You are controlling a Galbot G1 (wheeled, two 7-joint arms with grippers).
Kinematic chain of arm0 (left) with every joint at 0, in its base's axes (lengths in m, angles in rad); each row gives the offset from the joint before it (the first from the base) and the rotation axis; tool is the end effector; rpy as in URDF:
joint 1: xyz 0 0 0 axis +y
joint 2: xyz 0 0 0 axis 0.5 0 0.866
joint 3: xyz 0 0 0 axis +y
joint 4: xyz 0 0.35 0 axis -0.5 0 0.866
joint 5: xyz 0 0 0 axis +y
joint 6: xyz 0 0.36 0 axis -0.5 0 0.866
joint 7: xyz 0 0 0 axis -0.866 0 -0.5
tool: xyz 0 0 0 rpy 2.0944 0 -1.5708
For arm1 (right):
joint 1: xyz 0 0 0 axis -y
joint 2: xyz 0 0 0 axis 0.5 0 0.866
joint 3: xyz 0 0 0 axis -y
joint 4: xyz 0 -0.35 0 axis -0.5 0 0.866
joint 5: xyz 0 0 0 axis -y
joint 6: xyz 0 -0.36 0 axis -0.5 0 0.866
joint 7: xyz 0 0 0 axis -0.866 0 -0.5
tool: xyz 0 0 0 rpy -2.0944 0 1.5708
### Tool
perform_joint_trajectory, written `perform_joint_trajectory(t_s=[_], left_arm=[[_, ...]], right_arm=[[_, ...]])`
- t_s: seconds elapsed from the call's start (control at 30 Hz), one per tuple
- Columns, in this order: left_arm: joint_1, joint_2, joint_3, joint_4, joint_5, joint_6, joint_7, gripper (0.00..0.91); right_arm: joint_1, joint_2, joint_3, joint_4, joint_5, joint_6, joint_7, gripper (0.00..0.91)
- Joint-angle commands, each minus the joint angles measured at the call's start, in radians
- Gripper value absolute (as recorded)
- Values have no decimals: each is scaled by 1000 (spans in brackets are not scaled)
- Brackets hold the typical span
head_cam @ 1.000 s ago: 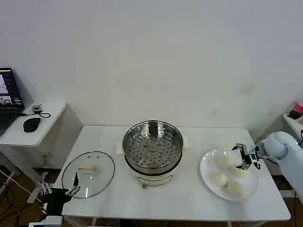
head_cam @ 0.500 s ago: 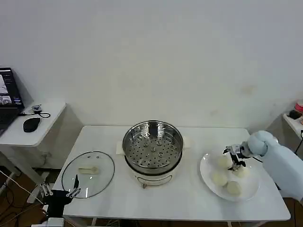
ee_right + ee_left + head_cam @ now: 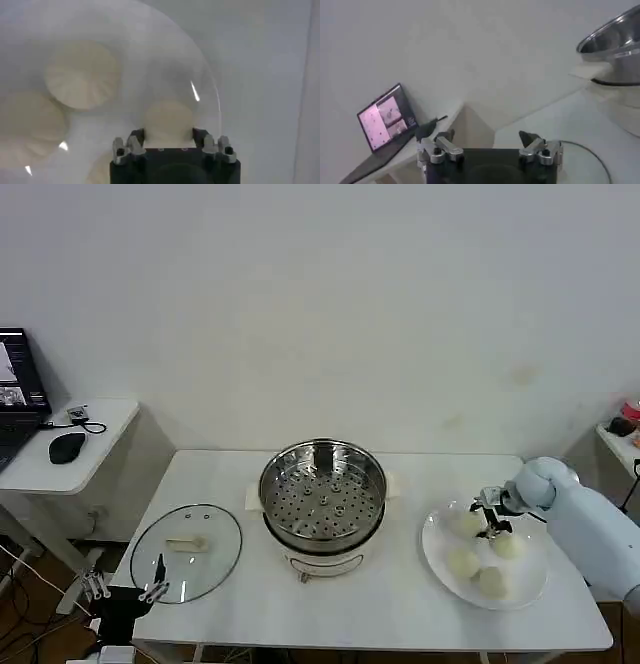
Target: Take steamed baozi put them in steamer then cover it.
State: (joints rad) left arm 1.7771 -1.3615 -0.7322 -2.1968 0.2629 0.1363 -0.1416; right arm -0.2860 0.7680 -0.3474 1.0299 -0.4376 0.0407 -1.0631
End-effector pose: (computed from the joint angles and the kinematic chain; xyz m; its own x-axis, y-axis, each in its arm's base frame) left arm 0.1304 0.0880 -0.2823 -0.9660 -0.2323 0.1135 -0.1338 0.8250 0.5491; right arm 0.5176 -0.2211 -0.2551 -0.2760 -0.0856 0.9574 -0.9541 -0.0962 -0.2836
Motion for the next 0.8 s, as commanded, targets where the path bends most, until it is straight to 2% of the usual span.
perform_joint_trajectory(t_s=[0.03, 0.07, 0.2, 0.37, 0.53, 0.67, 0.8], left_arm=[[2, 1, 0, -1, 2, 0, 0, 907], [3, 2, 0, -1, 2, 0, 0, 907], [2, 6, -3, 3, 1, 0, 0, 907], [-5, 11, -4, 8, -3, 0, 0, 907], [-12, 16, -10, 15, -7, 0, 0, 907], [-21, 21, -20, 13, -10, 4, 0, 907], [-21, 23, -32, 3, -16, 6, 1, 907]], right_arm=[[71, -52, -47, 92, 79, -3, -12, 665], [109, -92, -66, 123, 107, -5, -14, 665], [236, -135, -144, 180, 182, -9, -15, 675], [401, -124, -219, 213, 259, -23, -11, 675], [570, -20, -329, 207, 328, -42, -5, 675], [679, 103, -425, 162, 366, -42, 9, 675], [746, 234, -473, 120, 386, -33, 21, 675]])
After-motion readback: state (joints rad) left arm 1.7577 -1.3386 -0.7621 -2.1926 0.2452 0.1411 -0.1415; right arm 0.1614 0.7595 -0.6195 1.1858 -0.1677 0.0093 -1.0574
